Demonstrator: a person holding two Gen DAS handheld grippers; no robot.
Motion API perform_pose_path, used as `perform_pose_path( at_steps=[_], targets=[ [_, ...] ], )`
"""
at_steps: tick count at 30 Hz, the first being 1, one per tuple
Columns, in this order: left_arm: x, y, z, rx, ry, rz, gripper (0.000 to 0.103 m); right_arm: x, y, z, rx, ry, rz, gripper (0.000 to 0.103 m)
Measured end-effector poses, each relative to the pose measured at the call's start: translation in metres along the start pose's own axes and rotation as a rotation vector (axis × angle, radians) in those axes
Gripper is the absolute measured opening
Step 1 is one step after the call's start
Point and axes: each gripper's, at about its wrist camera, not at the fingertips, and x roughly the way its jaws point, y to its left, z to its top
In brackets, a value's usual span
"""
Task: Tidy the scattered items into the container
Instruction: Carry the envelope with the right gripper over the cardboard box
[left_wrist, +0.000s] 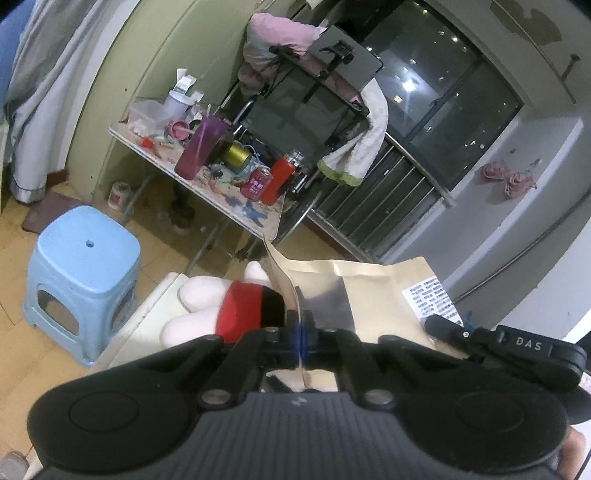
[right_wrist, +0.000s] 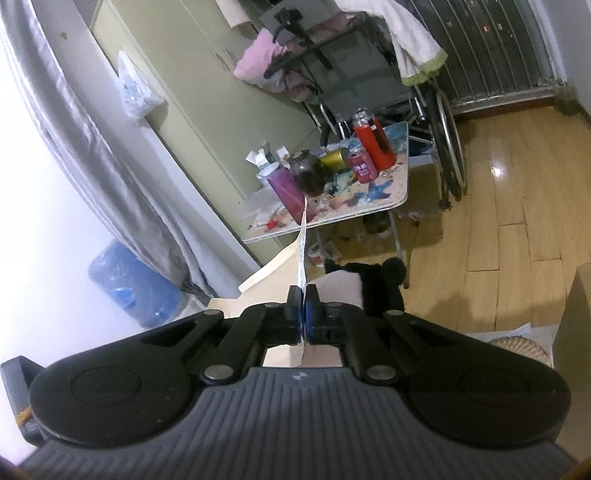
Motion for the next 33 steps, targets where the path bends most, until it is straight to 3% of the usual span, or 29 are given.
perform_pose_path(
  at_steps=[6, 11, 15, 23, 27, 33],
  targets=[
    [-0.029, -0.029, 0.006, 0.046, -0.002, -0.001, 0.001, -0.034, 0.014, 0.003, -0.037, -0.011, -0.011, 0.001],
    [-0.057, -0.062, 0.016, 0.004, -0.002, 0.005, 0.001, -0.074, 0.029, 0.008, -0.061, -0.027, -0.007, 0.001],
    [-0.082, -0.097, 0.013, 0.029, -0.052, 0.010, 0.001, -0.113, 0.035, 0.009, -0.085, -0.054, -0.021, 0.001],
    [-0.102, -0.133, -0.026, 0.090, -0.103, -0.103, 0.001, -0.178, 0.024, -0.005, -0.130, -0.114, -0.088, 0.001],
    [-0.109, -0.145, -0.047, 0.096, -0.087, -0.156, 0.001, -0.209, 0.010, -0.022, -0.155, -0.121, -0.127, 0.001],
    [-0.107, -0.157, -0.088, 0.127, 0.002, -0.196, 0.001, -0.252, -0.021, -0.045, -0.104, -0.140, -0.128, 0.001]
  ],
)
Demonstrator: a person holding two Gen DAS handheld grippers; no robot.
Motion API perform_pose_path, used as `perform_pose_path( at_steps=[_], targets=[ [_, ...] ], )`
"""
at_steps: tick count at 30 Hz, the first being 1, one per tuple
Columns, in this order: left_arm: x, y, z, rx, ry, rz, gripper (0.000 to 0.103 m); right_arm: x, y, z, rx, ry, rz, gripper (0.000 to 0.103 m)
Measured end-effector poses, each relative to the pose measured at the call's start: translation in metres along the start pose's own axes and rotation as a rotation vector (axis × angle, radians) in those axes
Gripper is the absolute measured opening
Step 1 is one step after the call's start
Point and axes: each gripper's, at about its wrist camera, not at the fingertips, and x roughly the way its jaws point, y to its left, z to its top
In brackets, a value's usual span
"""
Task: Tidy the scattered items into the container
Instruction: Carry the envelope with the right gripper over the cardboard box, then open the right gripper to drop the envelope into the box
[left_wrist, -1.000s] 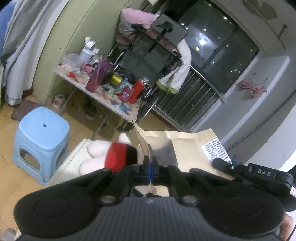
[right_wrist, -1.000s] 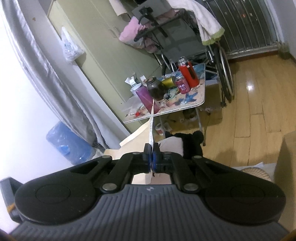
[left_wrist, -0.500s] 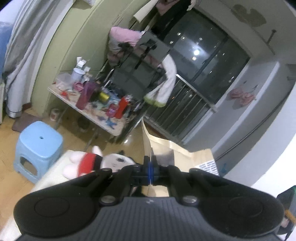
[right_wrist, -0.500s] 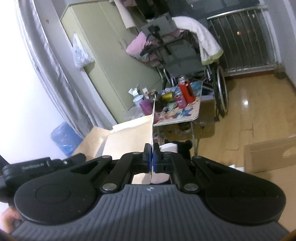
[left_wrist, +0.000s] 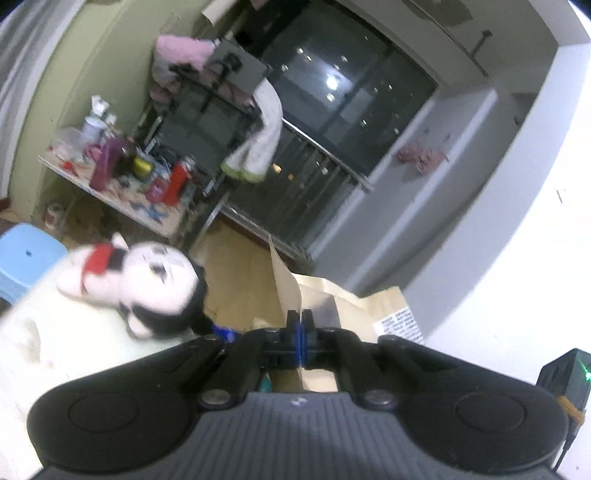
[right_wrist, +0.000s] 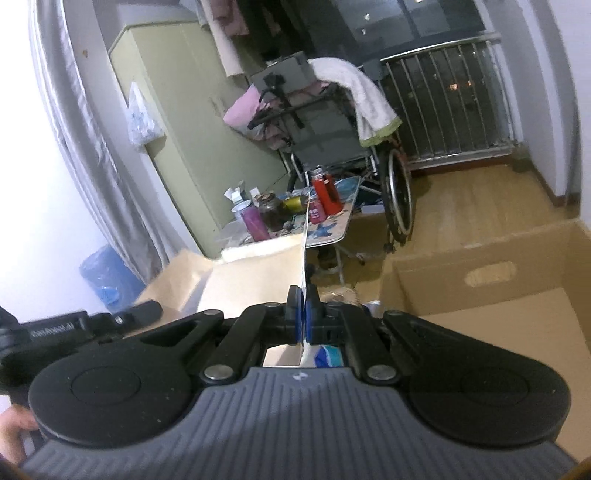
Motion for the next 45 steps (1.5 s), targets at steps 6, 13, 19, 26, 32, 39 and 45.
perform_pose_path(
  at_steps=[6, 13, 19, 26, 32, 39, 45],
  targets=[
    [0.016, -0.019, -0.028, 0.072, 0.100, -0.043, 0.001, -0.037, -0.015, -0.030, -0.097, 0.008, -0.114, 0.002],
    [0.032, -0.056, -0.077, 0.211, 0.219, -0.084, 0.001, -0.068, -0.039, -0.057, -0.168, 0.035, -0.227, 0.002],
    [0.042, -0.069, -0.102, 0.242, 0.291, -0.138, 0.002, -0.096, -0.056, -0.079, -0.206, 0.056, -0.274, 0.003],
    [0.060, -0.073, -0.119, 0.221, 0.375, -0.172, 0.003, -0.104, -0.076, -0.098, -0.200, 0.086, -0.322, 0.003],
    [0.071, -0.072, -0.132, 0.201, 0.437, -0.168, 0.006, -0.105, -0.097, -0.111, -0.138, 0.134, -0.333, 0.004],
    [0.073, -0.089, -0.149, 0.333, 0.456, -0.121, 0.013, -0.101, -0.110, -0.127, -0.118, 0.179, -0.376, 0.009],
    [0.070, -0.098, -0.153, 0.375, 0.454, -0.095, 0.018, -0.097, -0.117, -0.134, -0.124, 0.190, -0.413, 0.012]
  ],
)
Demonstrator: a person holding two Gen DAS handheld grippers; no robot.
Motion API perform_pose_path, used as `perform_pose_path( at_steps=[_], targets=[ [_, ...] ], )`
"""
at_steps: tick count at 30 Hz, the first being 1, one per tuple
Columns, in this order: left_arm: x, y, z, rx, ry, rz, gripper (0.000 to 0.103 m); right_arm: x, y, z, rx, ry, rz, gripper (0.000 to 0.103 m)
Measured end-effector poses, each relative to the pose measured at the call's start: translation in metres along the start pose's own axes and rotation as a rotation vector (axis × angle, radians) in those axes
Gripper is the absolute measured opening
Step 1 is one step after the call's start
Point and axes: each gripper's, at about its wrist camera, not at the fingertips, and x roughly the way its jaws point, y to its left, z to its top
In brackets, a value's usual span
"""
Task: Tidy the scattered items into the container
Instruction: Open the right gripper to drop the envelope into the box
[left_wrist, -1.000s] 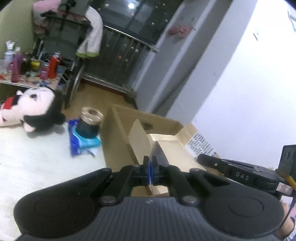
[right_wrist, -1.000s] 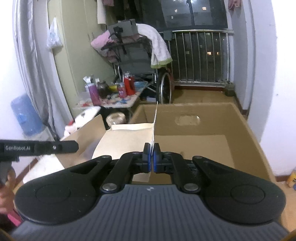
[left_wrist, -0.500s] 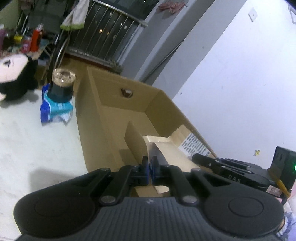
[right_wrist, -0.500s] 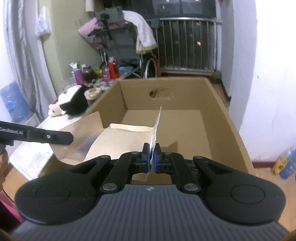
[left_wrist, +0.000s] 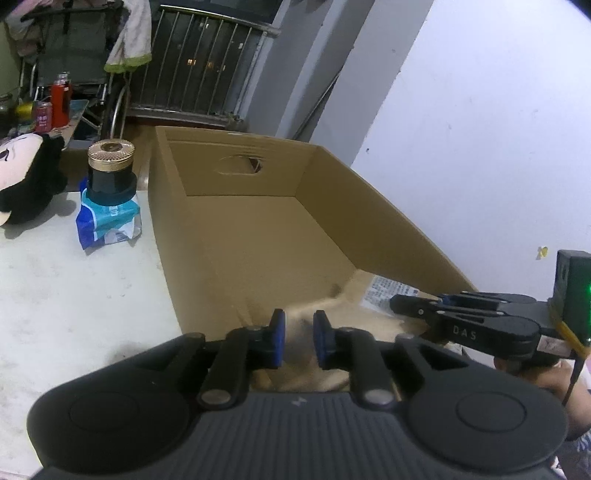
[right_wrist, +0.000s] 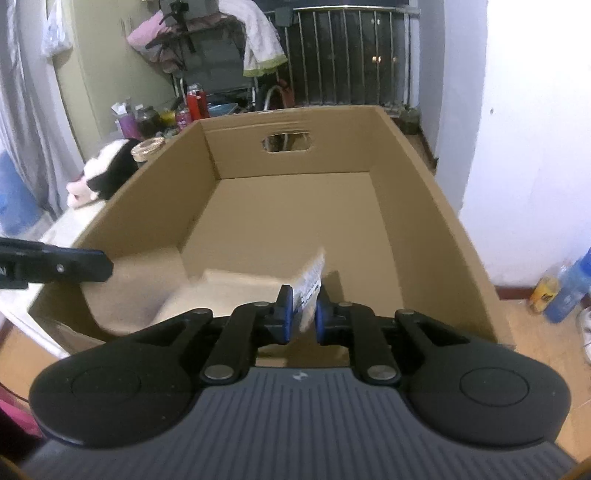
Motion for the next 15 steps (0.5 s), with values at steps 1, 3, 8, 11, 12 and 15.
perform_pose_path(
  at_steps=[1, 3, 8, 11, 12, 15],
  targets=[
    [0.000, 0.000, 0.001, 0.002, 0.008, -0.003, 0.018, 0.000, 0.001, 0.000, -0.005, 0.000, -0.007, 0.012],
    [-0.003, 0.003, 0.003, -0.012, 0.000, -0.005, 0.021, -0.001, -0.001, 0.001, -0.011, -0.002, -0.017, 0.012],
    [-0.016, 0.013, 0.006, -0.048, -0.044, -0.002, 0.024, -0.001, -0.004, 0.007, 0.003, 0.002, -0.026, 0.012],
    [-0.020, 0.017, 0.009, -0.060, -0.053, -0.007, 0.023, 0.008, 0.000, 0.014, -0.015, 0.062, -0.006, 0.013],
    [-0.023, 0.017, 0.009, -0.056, -0.063, 0.001, 0.024, 0.015, 0.000, 0.018, 0.008, 0.119, 0.034, 0.013],
    [-0.030, 0.017, 0.012, -0.038, -0.098, 0.040, 0.024, 0.038, -0.006, 0.027, 0.122, 0.264, 0.109, 0.013]
  ],
)
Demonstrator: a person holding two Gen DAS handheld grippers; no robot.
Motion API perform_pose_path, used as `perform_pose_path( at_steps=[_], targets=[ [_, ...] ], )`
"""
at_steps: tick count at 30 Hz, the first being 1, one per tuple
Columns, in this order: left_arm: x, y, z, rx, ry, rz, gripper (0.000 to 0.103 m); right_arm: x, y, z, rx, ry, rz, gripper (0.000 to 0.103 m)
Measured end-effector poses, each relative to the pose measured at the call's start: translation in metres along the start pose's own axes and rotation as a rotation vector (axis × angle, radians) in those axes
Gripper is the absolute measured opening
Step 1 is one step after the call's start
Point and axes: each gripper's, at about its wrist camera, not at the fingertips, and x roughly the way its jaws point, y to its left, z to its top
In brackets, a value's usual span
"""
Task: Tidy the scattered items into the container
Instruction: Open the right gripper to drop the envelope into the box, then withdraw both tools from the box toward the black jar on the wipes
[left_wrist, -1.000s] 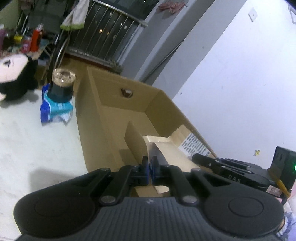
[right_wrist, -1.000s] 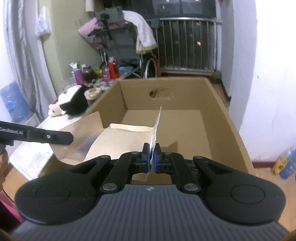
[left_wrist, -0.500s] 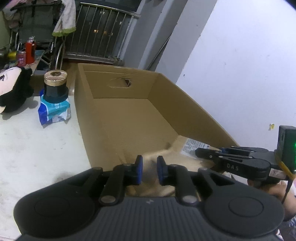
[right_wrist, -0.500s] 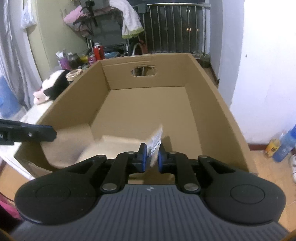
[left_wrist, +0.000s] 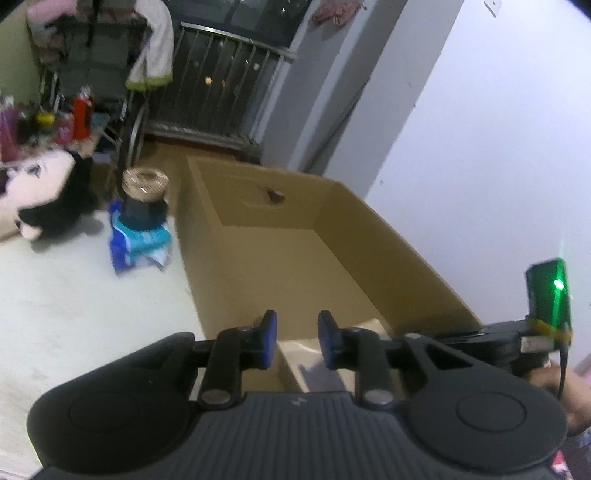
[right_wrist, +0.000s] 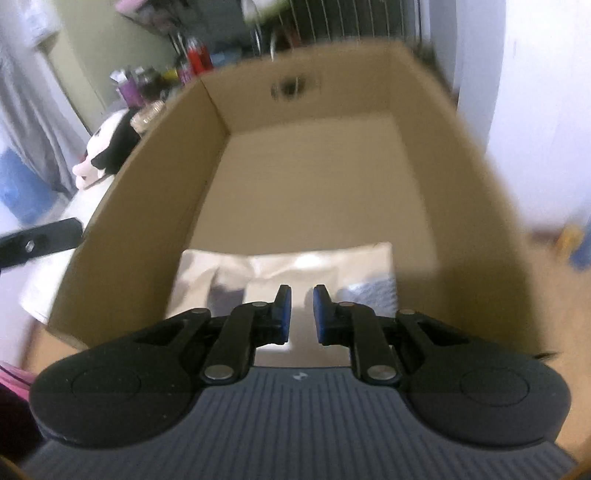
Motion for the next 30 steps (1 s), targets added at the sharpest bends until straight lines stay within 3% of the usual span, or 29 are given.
perform_pose_path(
  at_steps=[8, 15, 20, 30],
  targets=[
    [-0.006, 0.011, 0.002, -0.039, -0.013, -0.018, 0.024, 0.044, 0.004, 0.020, -0.018, 0.220, -0.066, 0.013],
    [-0.003, 0.011, 0.004, -0.051, -0.005, -0.045, 0.025, 0.050, 0.020, 0.025, -0.072, 0.251, -0.118, 0.012],
    [0.010, -0.003, 0.009, -0.004, 0.043, -0.062, 0.029, 0.049, 0.026, 0.019, -0.057, 0.263, -0.061, 0.010],
    [0.034, -0.022, 0.013, 0.027, 0.091, -0.082, 0.027, 0.043, 0.044, 0.013, -0.124, 0.230, -0.070, 0.011]
  ],
)
